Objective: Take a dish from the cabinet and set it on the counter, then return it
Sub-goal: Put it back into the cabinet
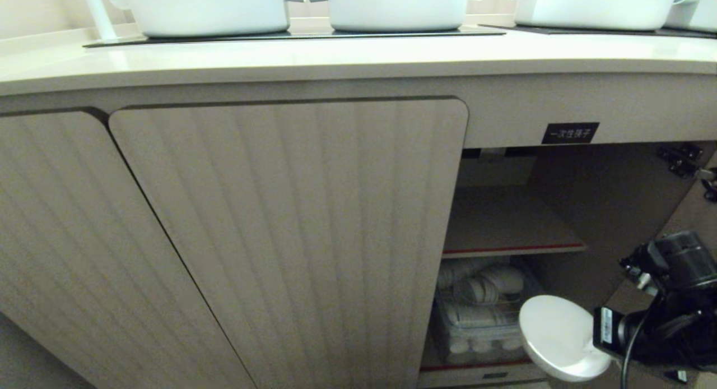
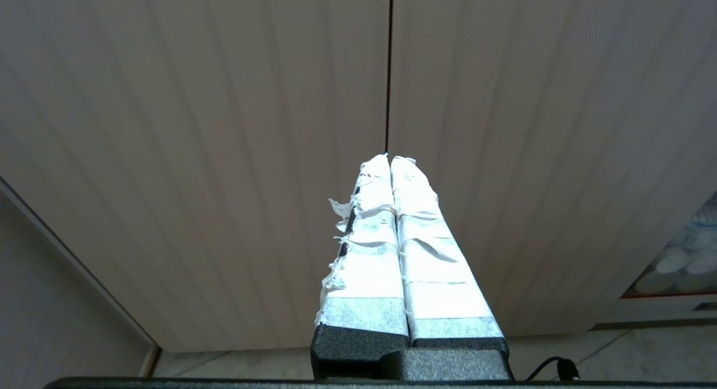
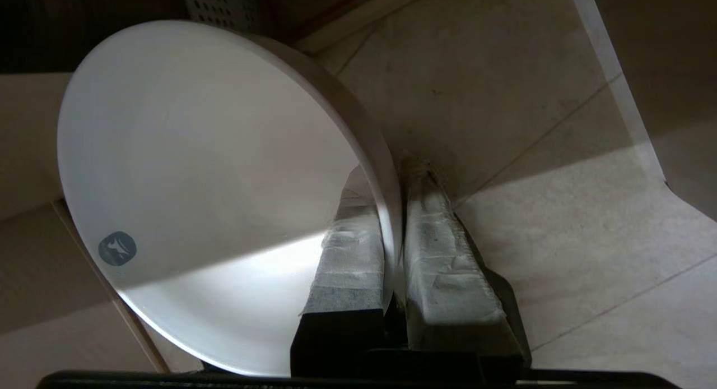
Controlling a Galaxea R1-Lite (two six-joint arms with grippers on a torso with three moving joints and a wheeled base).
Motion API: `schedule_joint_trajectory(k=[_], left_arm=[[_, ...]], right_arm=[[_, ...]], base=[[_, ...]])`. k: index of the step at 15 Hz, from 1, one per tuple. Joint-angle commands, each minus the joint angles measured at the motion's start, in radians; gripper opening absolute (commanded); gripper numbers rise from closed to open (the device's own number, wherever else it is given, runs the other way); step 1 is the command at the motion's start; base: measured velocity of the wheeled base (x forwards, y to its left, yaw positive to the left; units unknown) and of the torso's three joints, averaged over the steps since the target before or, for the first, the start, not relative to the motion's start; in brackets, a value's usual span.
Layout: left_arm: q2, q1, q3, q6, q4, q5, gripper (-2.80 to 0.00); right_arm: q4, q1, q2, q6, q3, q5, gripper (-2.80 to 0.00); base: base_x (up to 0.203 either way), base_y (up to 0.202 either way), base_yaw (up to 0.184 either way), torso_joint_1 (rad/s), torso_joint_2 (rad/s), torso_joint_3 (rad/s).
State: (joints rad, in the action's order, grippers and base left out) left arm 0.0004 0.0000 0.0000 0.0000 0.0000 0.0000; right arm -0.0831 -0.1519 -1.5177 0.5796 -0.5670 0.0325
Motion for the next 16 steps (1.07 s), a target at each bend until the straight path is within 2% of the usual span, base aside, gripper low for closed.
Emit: schedule_joint_trajectory(k=[1, 4, 16], left_arm=[[0.0, 0.0, 0.0, 0.0, 0.0, 0.0, -2.8], [0.0, 0.0, 0.0, 0.0, 0.0, 0.0, -2.8], [0.0, 0.0, 0.0, 0.0, 0.0, 0.0, -2.8]], right_arm=[[0.017, -0.001, -0.031, -0.004, -0.022, 0.0, -2.8], [0.048, -0.001, -0.082, -0.027, -0.083, -0.007, -2.8], [0.052, 0.0, -0.292, -0.021, -0.304, -0.006, -2.8]], base=[[0.0, 0.0, 0.0, 0.0, 0.0, 0.0], [0.0, 0.0, 0.0, 0.0, 0.0, 0.0], [0.0, 0.0, 0.0, 0.0, 0.0, 0.0]])
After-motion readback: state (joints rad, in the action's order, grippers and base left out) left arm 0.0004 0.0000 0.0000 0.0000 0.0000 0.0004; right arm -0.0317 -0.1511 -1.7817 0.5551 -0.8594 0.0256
